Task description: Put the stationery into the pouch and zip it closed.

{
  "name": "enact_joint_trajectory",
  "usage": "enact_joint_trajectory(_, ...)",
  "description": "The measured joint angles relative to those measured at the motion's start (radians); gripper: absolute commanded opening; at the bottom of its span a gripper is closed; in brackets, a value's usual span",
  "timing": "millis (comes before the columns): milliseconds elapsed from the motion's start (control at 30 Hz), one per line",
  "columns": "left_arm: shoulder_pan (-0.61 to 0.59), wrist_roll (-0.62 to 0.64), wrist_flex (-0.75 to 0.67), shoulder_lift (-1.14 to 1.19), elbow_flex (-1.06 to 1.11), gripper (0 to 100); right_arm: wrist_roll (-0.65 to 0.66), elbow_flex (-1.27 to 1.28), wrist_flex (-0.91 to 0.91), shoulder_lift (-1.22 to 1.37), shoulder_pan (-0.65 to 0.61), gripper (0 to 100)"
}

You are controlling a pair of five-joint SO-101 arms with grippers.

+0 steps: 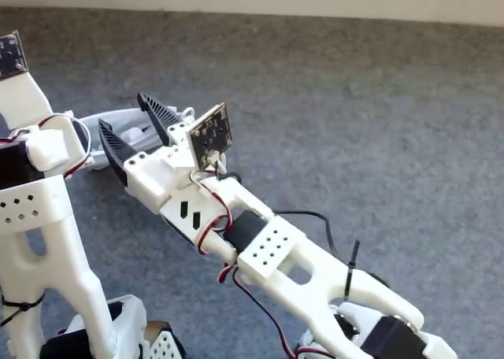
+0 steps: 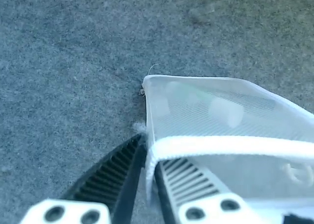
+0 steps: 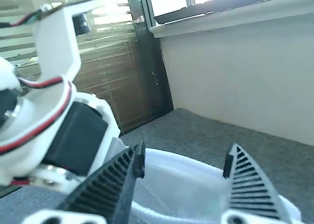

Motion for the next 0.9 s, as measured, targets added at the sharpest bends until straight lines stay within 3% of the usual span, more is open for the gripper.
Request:
enact_joint_trajectory(567,-0.002,0.000,0.000,-0.002,0.000,1,-0.002,0.002,0.411,-0.292,0.078,24.2)
enact_joint_trajectory(900,-0.002,0.000,0.000,-0.002,0.000,1,0.097,0.058,0.592,-0.523,0.097,24.2)
